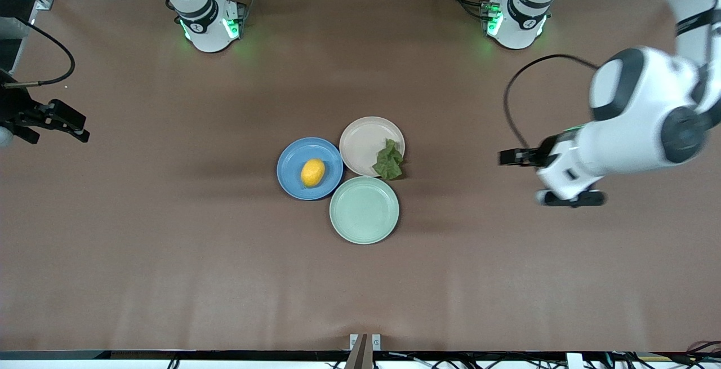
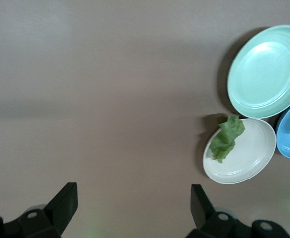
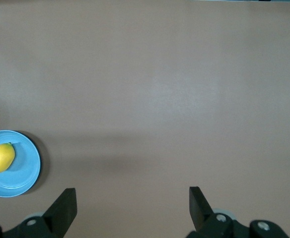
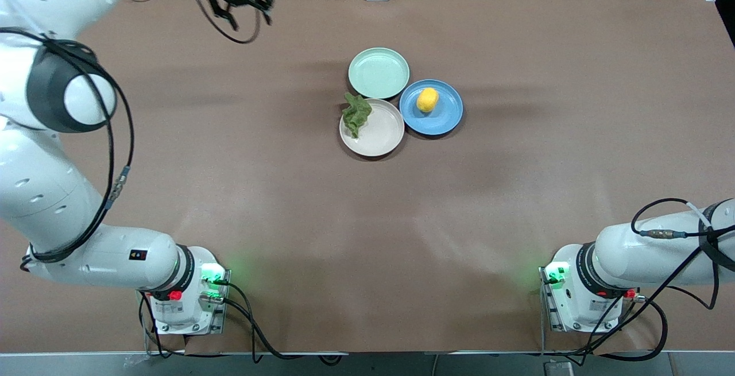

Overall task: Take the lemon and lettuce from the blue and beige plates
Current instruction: 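Move the left gripper over the lettuce on the beige plate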

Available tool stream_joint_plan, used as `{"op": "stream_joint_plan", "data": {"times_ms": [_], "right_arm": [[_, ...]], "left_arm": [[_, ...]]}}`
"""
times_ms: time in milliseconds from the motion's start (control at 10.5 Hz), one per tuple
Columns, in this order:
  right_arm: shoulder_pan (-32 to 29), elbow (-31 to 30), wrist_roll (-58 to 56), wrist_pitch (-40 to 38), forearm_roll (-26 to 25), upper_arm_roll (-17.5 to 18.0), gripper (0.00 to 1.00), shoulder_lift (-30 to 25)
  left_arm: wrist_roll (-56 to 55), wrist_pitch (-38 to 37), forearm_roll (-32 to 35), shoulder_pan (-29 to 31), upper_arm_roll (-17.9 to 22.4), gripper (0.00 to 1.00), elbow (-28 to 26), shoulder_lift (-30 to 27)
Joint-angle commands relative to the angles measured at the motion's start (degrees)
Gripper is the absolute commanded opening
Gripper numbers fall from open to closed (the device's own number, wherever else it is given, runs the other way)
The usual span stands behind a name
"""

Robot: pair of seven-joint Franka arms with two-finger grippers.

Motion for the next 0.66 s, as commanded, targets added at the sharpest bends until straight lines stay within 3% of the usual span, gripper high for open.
{"op": "stream_joint_plan", "data": {"times_ms": [0, 569], "right_arm": [[0.0, 0.0, 0.5, -0.3, 1.0, -0.1, 1.0, 0.0], [1.5, -0.4, 5.4, 1.0, 1.0, 0.1, 1.0, 1.2]], "left_arm": [[-2.5, 2.7, -3.5, -4.8, 0.1, 1.0, 1.1, 4.1], [-6.3, 15.7, -5.3, -12.9, 0.1, 1.0, -3.9, 12.8]]}}
